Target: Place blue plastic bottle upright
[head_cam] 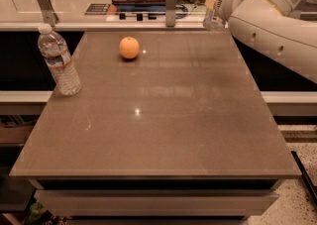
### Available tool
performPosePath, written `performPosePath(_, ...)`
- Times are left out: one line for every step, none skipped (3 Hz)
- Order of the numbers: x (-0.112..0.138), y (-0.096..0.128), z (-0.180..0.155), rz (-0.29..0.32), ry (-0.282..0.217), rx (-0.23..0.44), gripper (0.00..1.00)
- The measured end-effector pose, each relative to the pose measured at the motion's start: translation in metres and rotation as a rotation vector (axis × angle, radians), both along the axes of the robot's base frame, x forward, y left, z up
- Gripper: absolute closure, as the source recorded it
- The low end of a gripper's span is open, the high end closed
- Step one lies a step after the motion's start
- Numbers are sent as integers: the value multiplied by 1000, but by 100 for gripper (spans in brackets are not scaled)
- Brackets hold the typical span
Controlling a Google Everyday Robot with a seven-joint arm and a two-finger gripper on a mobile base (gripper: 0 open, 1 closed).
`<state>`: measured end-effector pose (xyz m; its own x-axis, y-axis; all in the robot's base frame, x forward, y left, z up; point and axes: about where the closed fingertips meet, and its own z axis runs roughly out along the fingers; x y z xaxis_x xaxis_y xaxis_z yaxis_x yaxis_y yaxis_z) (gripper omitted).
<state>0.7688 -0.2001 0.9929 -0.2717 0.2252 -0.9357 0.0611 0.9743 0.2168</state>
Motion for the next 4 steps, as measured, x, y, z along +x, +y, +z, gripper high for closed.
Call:
performPosePath(3,-3,-12,72,-31,118,100)
performPosePath(4,3,-19,134,-68,194,100)
performPosePath(6,8,-20,172,-96,198,100)
performPosePath(7,11,-21,191,-110,201,100)
